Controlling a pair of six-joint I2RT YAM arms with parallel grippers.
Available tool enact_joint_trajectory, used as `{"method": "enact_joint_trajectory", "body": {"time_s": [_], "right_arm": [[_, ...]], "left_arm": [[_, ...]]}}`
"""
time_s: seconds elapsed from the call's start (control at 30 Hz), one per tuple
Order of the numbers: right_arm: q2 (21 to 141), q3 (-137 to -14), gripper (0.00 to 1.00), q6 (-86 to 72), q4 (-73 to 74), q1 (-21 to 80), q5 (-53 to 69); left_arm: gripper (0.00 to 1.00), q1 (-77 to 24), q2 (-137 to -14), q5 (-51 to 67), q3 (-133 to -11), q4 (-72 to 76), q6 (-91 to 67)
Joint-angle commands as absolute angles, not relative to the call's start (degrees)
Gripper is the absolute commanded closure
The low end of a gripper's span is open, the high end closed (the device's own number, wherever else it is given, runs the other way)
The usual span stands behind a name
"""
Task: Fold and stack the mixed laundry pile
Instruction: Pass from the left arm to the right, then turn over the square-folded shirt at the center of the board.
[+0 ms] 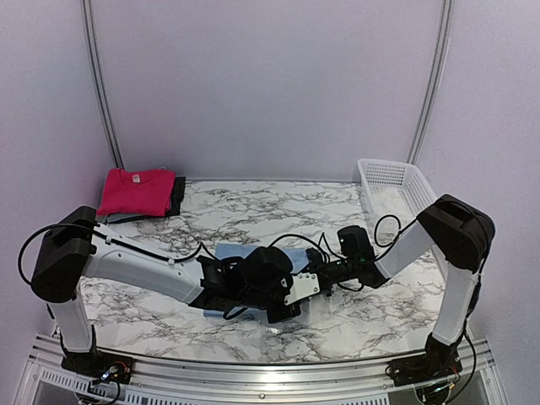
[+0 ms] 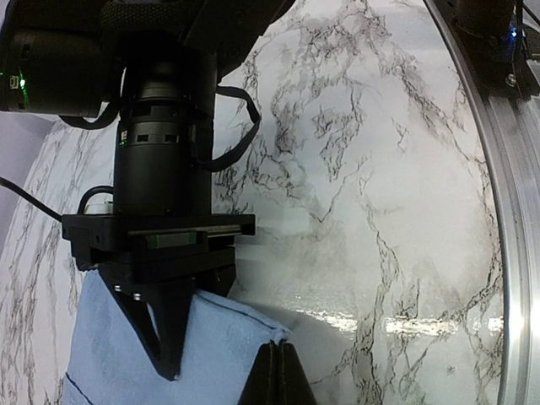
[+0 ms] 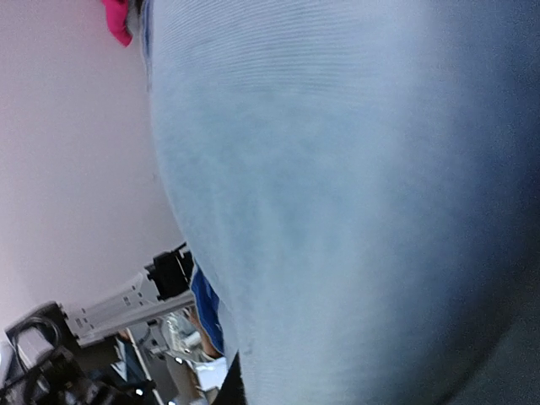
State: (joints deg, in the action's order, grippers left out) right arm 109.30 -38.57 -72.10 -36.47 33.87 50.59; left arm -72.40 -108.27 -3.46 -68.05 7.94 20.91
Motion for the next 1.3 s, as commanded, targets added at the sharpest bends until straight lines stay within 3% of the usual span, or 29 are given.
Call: {"method": "enact_joint_trajectory", "body": {"time_s": [0.0,0.07,0.23,0.47,0.7,0.93,1.07,1.27], "right_arm": [[108.2,-40.9,0.99,-67.4,-29.5,34.1,49.7],[106.4,-42.4,1.0,-62.2,-21.9,34.0,49.6],[98.6,-49.6,1.0,-38.9,11.3,32.6,43.5],[86.8,-49.0,1.0,-23.9,33.6,25.9,36.7],[76.8,-59.8,1.0,-14.7,54.2,21.3,18.9],[82.1,-83.7,1.0,-13.1,78.7,20.6,-12.7],[85.1,-87.5,1.0,-14.3,78.9,21.3,-12.8],[102.3,-94.9,1.0,-18.6,77.9,37.1,-10.0]], "left_arm": [[0.77,-73.0,-104.8,-4.4,-67.8,8.8,20.2],[0.44,-73.0,-104.0,-7.2,-69.2,5.7,17.0],[0.03,-72.5,-97.4,-12.9,-68.5,1.5,7.2],[0.01,-71.1,-91.1,-15.5,-66.4,-4.6,-4.0],[0.01,-67.9,-87.3,-12.0,-63.6,-7.9,-9.2],[0.01,-65.1,-75.4,-13.0,-55.8,-12.0,-13.6],[0.01,-62.4,-66.4,-13.4,-50.5,-14.5,-15.4],[0.01,-60.0,-56.5,-15.1,-45.9,-19.2,-16.2]]}}
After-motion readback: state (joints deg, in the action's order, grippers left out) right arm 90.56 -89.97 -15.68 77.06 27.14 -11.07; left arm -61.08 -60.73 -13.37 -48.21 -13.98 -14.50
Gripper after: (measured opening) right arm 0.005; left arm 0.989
